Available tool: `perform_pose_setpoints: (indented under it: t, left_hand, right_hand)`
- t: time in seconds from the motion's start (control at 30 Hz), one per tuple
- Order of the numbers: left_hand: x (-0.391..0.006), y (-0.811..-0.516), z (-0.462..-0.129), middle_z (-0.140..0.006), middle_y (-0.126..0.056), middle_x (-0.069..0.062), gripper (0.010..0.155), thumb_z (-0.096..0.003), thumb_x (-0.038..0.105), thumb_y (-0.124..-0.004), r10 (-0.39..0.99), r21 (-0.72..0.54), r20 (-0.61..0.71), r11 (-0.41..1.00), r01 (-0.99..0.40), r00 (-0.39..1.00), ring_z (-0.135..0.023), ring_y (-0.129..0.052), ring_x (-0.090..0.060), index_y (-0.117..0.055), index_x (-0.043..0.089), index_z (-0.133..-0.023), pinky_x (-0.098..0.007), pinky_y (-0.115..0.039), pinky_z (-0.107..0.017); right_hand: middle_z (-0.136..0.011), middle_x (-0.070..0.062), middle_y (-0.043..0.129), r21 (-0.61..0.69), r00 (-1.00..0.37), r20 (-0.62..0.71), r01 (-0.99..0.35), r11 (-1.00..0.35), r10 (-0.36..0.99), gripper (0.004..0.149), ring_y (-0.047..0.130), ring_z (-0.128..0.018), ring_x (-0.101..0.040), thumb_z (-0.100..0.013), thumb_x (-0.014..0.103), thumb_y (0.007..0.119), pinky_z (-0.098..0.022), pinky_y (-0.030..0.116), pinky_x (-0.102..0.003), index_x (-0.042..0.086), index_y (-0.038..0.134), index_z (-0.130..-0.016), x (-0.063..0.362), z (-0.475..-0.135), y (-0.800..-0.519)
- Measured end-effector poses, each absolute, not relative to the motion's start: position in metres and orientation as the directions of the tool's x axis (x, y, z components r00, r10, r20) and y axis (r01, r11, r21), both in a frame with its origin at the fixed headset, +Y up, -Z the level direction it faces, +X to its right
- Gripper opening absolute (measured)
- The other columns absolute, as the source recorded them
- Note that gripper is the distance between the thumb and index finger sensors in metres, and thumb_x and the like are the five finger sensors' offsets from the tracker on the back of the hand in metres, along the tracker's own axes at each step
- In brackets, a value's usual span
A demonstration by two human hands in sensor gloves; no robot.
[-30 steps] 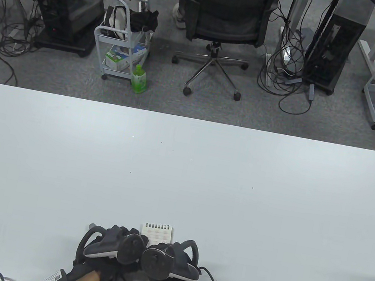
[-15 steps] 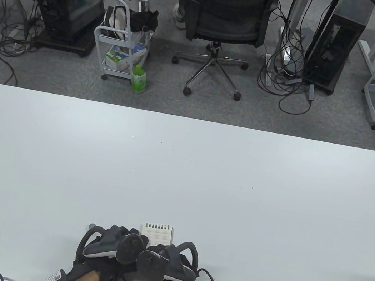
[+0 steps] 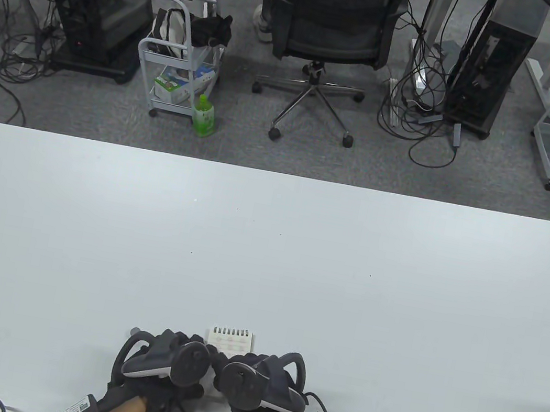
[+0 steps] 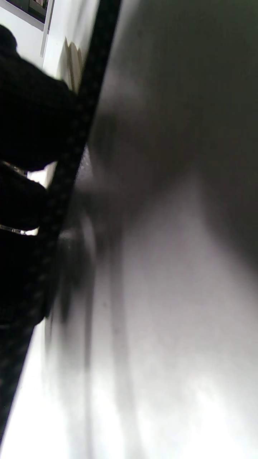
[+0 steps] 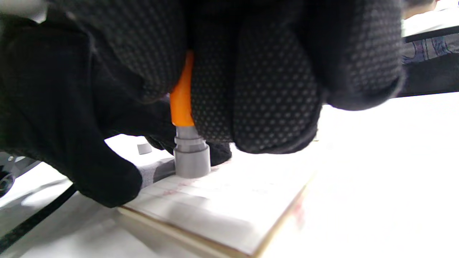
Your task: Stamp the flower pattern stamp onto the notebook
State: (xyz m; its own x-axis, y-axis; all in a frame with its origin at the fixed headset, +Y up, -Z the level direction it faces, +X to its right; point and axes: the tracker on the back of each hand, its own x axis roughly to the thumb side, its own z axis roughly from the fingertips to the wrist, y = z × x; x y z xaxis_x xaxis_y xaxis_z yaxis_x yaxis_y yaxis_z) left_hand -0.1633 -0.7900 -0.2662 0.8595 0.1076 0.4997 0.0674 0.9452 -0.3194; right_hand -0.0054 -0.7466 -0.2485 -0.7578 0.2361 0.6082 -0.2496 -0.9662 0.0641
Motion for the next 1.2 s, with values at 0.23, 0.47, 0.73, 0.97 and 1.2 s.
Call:
perform_pose_setpoints:
  t: [0.23,0.47,0.73,0.97,1.2]
  left_hand:
    - [-0.164,-0.790,-0.266,-0.106,-0.051,-0.017,0.075,-0.0386,0.049,-0.078,0.108,-0.321,0.499,0.945,0.067,0.860,-0.092,-0.055,-0.045,-0.055,0.019,-0.103,-0.064,-0.049,-0.063]
    - [-0.164,-0.790,-0.266,-0.106,-0.050,-0.017,0.075,-0.0387,0.049,-0.078,0.110,-0.321,0.499,0.945,0.066,0.860,-0.092,-0.055,-0.045,-0.054,0.019,-0.103,-0.064,-0.048,-0.063]
    - [-0.164,-0.790,-0.266,-0.106,-0.050,-0.017,0.075,-0.0387,0.049,-0.078,0.110,-0.321,0.499,0.945,0.066,0.860,-0.092,-0.054,-0.045,-0.054,0.019,-0.103,-0.064,-0.048,-0.063]
    - [-0.164,-0.790,-0.266,-0.106,-0.050,-0.017,0.075,-0.0387,0.049,-0.078,0.110,-0.321,0.499,0.945,0.066,0.860,-0.092,-0.054,-0.045,-0.054,0.019,-0.103,-0.064,-0.048,-0.063]
    - [-0.164,-0.790,-0.266,-0.106,-0.050,-0.017,0.075,-0.0386,0.049,-0.078,0.110,-0.321,0.499,0.945,0.066,0.860,-0.092,-0.054,-0.045,-0.054,0.019,-0.103,-0.064,-0.049,-0.063]
  right_hand:
    - [-0.060,-0.016,0.100,0.076,-0.766,0.599,-0.233,-0.970,0.231,0.046,0.108,-0.039,-0.030,-0.038,0.030,0.090,-0.036,0.088,-0.049,0.013,0.088,-0.081,0.001,-0.251,-0.747]
    - [-0.061,-0.016,0.099,0.075,-0.766,0.603,-0.225,-0.971,0.224,0.046,0.108,-0.039,-0.030,-0.038,0.030,0.090,-0.037,0.087,-0.049,0.013,0.088,-0.081,-0.001,-0.250,-0.747]
    - [-0.061,-0.016,0.099,0.082,-0.763,0.608,-0.217,-0.973,0.222,0.046,0.107,-0.040,-0.030,-0.038,0.030,0.090,-0.037,0.087,-0.050,0.013,0.088,-0.081,-0.006,-0.250,-0.750]
    - [-0.061,-0.016,0.099,0.084,-0.763,0.608,-0.211,-0.974,0.218,0.045,0.107,-0.040,-0.030,-0.038,0.029,0.090,-0.037,0.087,-0.050,0.013,0.088,-0.081,-0.007,-0.249,-0.750]
    - [-0.060,-0.018,0.099,0.066,-0.764,0.616,-0.190,-0.980,0.190,0.044,0.108,-0.040,-0.031,-0.038,0.028,0.090,-0.038,0.088,-0.050,0.013,0.089,-0.080,-0.014,-0.245,-0.754]
